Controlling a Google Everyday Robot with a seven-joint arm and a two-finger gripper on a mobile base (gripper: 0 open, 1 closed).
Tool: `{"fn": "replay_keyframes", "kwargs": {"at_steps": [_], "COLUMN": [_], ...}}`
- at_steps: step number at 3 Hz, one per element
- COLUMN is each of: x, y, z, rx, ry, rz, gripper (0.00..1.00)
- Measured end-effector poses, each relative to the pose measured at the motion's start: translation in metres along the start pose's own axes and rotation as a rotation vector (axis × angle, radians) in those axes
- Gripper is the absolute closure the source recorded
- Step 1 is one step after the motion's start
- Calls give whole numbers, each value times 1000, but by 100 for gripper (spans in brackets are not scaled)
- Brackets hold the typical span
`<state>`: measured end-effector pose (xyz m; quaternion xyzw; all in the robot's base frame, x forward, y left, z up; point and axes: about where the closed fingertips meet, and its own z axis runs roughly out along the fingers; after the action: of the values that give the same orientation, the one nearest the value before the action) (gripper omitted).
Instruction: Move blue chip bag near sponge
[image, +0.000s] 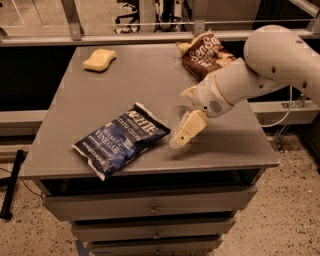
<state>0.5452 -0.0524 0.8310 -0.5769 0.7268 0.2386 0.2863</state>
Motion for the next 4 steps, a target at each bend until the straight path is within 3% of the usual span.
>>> {"fn": "replay_keyframes", "kwargs": {"at_steps": [2,3,4], "x": [-31,-35,-31], "y": [26,42,43], "z": [18,28,26], "rx": [-65,-102,-94], "ry": [-83,-102,-107], "rz": [35,65,91], "gripper": [0,17,41]}}
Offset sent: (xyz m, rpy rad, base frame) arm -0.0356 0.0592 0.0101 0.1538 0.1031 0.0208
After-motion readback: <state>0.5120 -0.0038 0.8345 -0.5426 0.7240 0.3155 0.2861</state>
